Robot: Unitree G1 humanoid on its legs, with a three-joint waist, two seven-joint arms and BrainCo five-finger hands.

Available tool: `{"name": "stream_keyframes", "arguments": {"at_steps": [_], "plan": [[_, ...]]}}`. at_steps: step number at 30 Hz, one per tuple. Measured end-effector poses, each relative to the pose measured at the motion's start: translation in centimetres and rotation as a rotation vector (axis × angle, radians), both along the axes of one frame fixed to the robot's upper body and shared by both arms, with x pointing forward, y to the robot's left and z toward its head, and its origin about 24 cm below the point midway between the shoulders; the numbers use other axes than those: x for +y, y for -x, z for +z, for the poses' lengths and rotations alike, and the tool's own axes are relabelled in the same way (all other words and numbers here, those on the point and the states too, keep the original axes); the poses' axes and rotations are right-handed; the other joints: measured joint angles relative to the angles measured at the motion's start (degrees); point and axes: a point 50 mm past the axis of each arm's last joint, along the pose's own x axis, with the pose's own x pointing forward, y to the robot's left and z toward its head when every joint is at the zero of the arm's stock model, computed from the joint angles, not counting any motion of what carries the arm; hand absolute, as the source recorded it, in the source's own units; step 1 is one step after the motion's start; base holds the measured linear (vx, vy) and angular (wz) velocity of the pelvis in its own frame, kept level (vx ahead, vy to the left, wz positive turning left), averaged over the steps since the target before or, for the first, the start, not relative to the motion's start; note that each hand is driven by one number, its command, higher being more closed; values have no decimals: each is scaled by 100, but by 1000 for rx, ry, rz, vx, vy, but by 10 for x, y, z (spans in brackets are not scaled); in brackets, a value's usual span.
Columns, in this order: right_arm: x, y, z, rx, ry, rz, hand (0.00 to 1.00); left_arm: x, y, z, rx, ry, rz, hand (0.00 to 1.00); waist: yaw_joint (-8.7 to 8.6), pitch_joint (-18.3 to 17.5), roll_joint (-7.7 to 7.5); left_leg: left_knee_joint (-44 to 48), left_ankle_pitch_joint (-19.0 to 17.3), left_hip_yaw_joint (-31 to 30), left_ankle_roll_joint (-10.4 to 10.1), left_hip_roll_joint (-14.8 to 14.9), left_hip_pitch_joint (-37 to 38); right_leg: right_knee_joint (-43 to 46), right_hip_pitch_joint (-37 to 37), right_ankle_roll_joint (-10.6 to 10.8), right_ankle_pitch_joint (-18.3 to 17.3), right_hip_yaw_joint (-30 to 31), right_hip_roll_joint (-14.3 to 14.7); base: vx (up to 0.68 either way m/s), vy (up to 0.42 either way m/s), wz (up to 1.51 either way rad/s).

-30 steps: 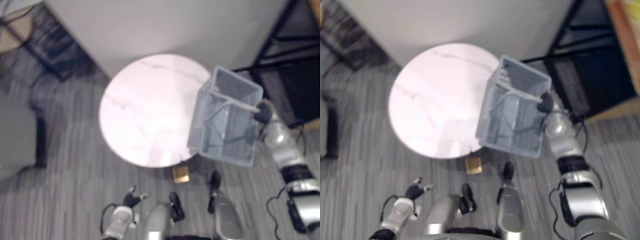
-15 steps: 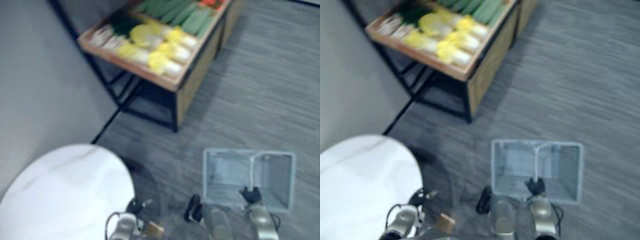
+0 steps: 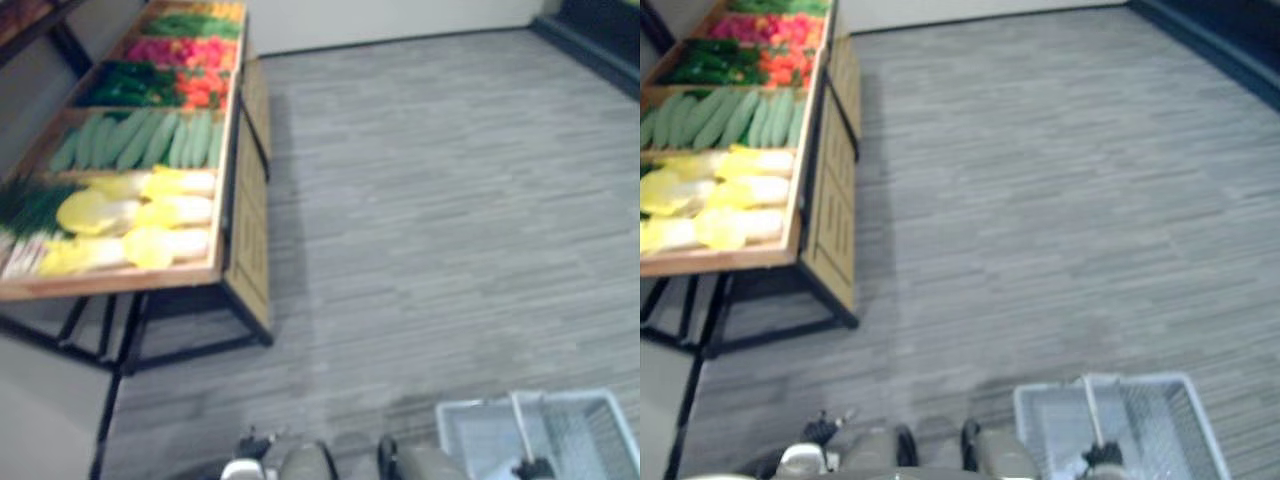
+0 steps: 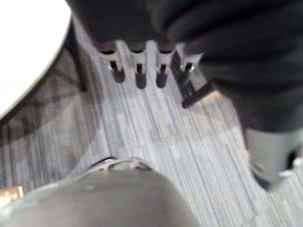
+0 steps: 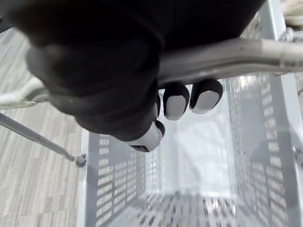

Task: Pick vegetable in the basket

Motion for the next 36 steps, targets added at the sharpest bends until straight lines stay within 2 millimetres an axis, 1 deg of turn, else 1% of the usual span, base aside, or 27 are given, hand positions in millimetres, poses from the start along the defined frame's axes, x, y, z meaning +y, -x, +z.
{"name": "stream_keyframes", "arguments": {"at_steps": [1, 2, 3, 4, 6, 8, 9, 10, 11, 12, 14, 15, 16, 17, 19, 20, 21, 24, 25, 26, 27, 28, 29, 31, 33, 34, 36], "plan": [[0, 0, 0, -1, -10, -4, 100, 2, 2, 0, 15, -7, -4, 0, -16, 17, -164, -277, 40, 23, 18, -148, 220, 964, -399, 102, 66, -157, -307, 244, 97, 17], [2, -1, -1, -2, -15, -5, 100, 2, 2, 0, 19, -8, -2, 0, -26, 2, -138, -389, 97, 27, 65, -162, 326, 1435, -597, 148, 119, -206, -439, 291, 99, 27], [5, -2, -3, 0, -28, -14, 100, 3, 6, -1, 31, -8, 2, 0, -112, 16, -103, -526, 143, -37, 58, -163, 497, 1641, -756, -178, -101, -352, -599, 246, 73, 39], [8, -1, -5, 6, -38, -25, 100, 2, 6, -1, 32, -10, -1, 0, -119, 8, -98, -647, 202, -139, -35, -131, 604, 1297, -820, -275, -155, -370, -636, 249, 52, 48], [9, 4, -7, 23, -51, -40, 100, 2, -3, 1, 14, -19, -20, 0, -140, 14, -93, -832, 240, -341, -103, -55, 669, 349, -847, -211, -46, -284, -624, 279, -50, 58], [10, 4, -9, 26, -59, -52, 100, 2, -10, 3, -7, -18, -27, 0, -185, 10, -98, -1022, 302, -574, -247, 4, 713, -732, -843, -203, 439, -39, -611, 335, -154, 69], [9, 3, -9, 26, -65, -69, 100, 5, -11, 4, -13, -25, -30, 0, -246, -5, -135, -1124, 297, -710, -394, 23, 780, -1158, -761, -175, 1128, 85, -618, 422, -297, 51], [7, -1, -10, 22, -66, -78, 100, 2, -10, 3, -8, -11, -31, 0, -258, -13, -82, -1272, 277, -764, -540, 155, 904, -1116, -679, -339, 1403, 25, -482, 420, -307, 36], [6, -3, -9, 19, -64, -82, 100, -1, -10, 2, -10, 3, -31, 0, -248, -39, 16, -1351, 297, -748, -586, 242, 983, -1037, -696, -380, 1273, 6, -403, 416, -301, 14], [2, -6, -8, 0, -65, -94, 100, -4, -9, 2, -18, 19, -22, 0, -235, -24, 192, -1347, 273, -738, -695, 377, 1040, -836, -716, -446, 961, -75, -266, 317, -213, 4], [7, -10, -10, 0, -88, -92, 100, 1, -5, 2, -24, 26, 22, 0, -228, -5, 208, -348, 255, -746, -728, 579, 697, -766, -559, -551, 704, -137, -200, 313, -246, 8], [8, -7, -11, 6, -101, -89, 100, 3, 0, 1, -24, 36, 65, 0, -195, 53, 211, 950, 303, -771, -704, 806, 297, -868, -217, -591, 591, -179, -126, 342, -235, 11], [8, -7, -10, 9, -100, -70, 100, 0, 7, -1, -19, 52, 99, 0, -90, 177, 294, 2341, 393, -782, -612, 1138, -113, -977, 231, -684, 442, -205, 8, 353, -196, 8], [6, -6, -10, 14, -92, -58, 100, -4, 13, -3, -10, 62, 108, 0, -50, 209, 341, 3190, 321, -809, -571, 1250, -394, -992, 503, -722, 331, -204, 59, 346, -105, 2], [1, -12, -7, 6, -76, -41, 100, -9, 21, -5, 5, 77, 121, 0, 27, 203, 319, 3847, 145, -801, -582, 1050, -942, -1110, 861, -716, 161, -212, 13, 343, -45, 0], [1, -18, -7, -8, -79, -37, 100, -10, 21, -5, -4, 87, 139, 0, 145, 205, 322, 3664, 43, -645, -605, 891, -1281, -1271, 998, -682, 181, -209, -11, 343, -7, -9], [1, -23, -6, -18, -77, -37, 100, -11, 22, -5, -3, 89, 140, 0, 206, 209, 311, 3440, 7, -460, -567, 826, -1388, -1330, 1046, -641, 208, -212, -34, 433, 28, -12], [-5, -44, 0, -68, -63, -27, 100, -10, 21, -5, -7, 88, 142, 0, 262, 241, 187, 1498, 188, 1079, -269, 460, -1472, -1720, 1447, -449, 146, -531, -264, 409, 77, 26], [-8, -50, 3, -83, -52, -22, 100, -10, 19, -5, -10, 90, 138, 0, 223, 234, 198, 762, 392, 1847, -19, 351, -1393, -1805, 1615, -326, 73, -703, -296, 489, 140, 61], [-14, -52, 5, -88, -38, -17, 100, -13, 22, -6, 0, 95, 129, 0, 227, 198, 283, 330, 610, 2353, 251, 273, -1322, -1668, 1684, -201, -18, -816, -261, 506, 167, 60], [-15, -53, 6, -88, -33, -15, 100, -13, 23, -6, 5, 97, 126, 0, 238, 183, 296, 264, 548, 2403, 701, 242, -1287, -1459, 1681, -154, -126, -841, -273, 421, 164, 45], [-12, -55, 5, -88, -42, -7, 100, -11, 22, -6, 6, 97, 133, 0, 280, 161, 159, 342, 394, 2371, 1078, 96, -1216, -954, 1637, -14, -372, -850, -474, 422, 168, 41], [-10, -57, 5, -93, -46, 1, 100, -4, 24, -5, 13, 81, 130, 0, 289, 91, 6, 345, 230, 2289, 1057, -101, -1184, -292, 1428, 73, -443, -856, -720, 545, 219, 74], [-11, -63, 7, -113, -41, -3, 100, 1, 23, -4, 13, 65, 116, 0, 200, 95, -157, 357, -52, 1787, 1115, -467, -832, 2209, 704, 673, 64, -615, -1216, 677, 221, 117], [-10, -65, 7, -115, -41, 1, 100, -1, 20, -3, 9, 64, 93, 0, 196, 104, -136, 270, -116, 1389, 1121, -549, -392, 3627, 225, 697, 75, -476, -1297, 595, 70, 118], [-11, -67, 9, -123, -35, 7, 100, -3, 21, -4, 14, 67, 79, 0, 203, 126, -43, 62, -105, 1116, 1105, -564, -14, 4013, 39, 592, 21, -558, -1290, 602, 22, 112], [-14, -71, 13, -146, -15, 32, 100, -5, 18, -3, 2, 70, 76, 0, 194, 103, 62, -314, -21, 710, 970, -582, 409, 3883, -289, 359, -104, -640, -1309, 402, -59, 118]]}}
